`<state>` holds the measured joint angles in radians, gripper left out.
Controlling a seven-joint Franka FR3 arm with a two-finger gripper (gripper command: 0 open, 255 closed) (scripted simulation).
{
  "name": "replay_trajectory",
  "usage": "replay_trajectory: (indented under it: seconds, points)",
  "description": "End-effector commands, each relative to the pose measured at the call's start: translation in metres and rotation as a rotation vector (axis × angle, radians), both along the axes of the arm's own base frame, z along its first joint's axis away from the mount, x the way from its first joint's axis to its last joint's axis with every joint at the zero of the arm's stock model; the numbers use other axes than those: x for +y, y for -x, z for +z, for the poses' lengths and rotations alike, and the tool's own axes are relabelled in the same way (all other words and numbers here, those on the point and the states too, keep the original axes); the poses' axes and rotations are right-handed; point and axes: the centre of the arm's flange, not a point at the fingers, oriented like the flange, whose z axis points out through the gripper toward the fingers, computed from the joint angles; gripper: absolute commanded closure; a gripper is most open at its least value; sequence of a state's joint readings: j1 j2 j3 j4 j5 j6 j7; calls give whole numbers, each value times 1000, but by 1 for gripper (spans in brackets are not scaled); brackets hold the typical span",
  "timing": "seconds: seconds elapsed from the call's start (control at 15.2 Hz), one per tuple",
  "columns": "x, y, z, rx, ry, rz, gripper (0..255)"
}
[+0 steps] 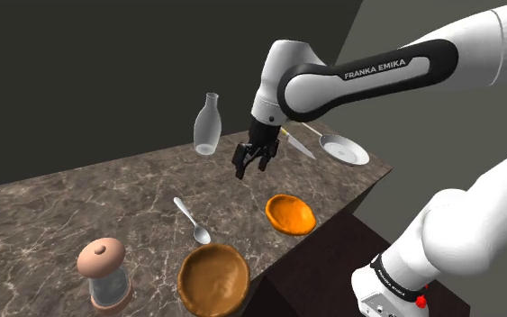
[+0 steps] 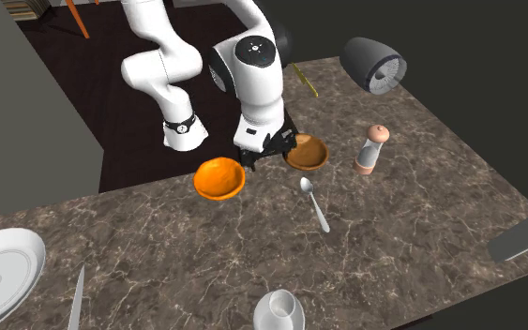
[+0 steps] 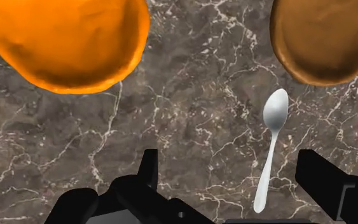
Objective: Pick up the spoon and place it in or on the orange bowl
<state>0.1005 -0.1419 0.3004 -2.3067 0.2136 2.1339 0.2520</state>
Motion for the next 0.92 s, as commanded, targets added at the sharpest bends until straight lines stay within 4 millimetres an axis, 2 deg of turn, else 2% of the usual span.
replay_trajectory:
  seconds: [0.0, 0.86]
  points:
    - [15, -12, -18, 9, -5, -8, 0]
    - [121, -90, -132, 67, -31, -52, 0]
